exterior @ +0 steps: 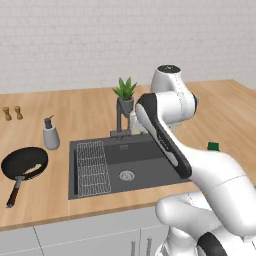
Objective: Pick the pan and sponge and place them into the sink. Then turn on the water.
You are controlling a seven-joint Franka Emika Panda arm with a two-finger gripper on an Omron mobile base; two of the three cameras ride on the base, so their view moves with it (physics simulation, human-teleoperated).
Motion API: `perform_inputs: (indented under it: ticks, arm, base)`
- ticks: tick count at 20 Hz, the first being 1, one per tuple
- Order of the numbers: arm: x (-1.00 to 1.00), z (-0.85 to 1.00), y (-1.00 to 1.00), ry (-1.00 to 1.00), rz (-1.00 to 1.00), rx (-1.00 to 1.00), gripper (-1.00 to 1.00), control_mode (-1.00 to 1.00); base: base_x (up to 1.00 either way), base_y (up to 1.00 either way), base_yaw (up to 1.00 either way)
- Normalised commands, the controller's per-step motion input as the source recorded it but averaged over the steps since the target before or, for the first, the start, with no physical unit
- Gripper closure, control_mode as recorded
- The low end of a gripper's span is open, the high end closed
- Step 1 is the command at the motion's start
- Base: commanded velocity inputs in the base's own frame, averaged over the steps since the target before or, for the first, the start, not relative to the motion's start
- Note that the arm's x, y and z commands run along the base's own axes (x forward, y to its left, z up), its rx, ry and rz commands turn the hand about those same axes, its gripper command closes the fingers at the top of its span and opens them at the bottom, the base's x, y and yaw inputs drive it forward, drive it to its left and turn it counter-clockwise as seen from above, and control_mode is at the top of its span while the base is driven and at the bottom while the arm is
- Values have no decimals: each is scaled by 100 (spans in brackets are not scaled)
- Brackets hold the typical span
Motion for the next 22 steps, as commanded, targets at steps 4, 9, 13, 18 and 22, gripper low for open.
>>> perform_inputs:
  ticks: [4, 9, 13, 18, 22]
  arm:
    - [-42, -39, 100, 2, 11, -5, -100, -100]
    - [-14, -67, 100, 1, 24, -3, -100, -100]
    - [20, -59, 100, 4, 4, 0, -100, -100]
    - [66, -56, 100, 14, 0, 0, -100, -100]
    - [100, -39, 100, 23, 0, 0, -100, -100]
  base:
    - [0, 0, 0]
    - [0, 0, 0]
    - [0, 0, 0]
    - [0, 0, 0]
    - [0, 0, 0]
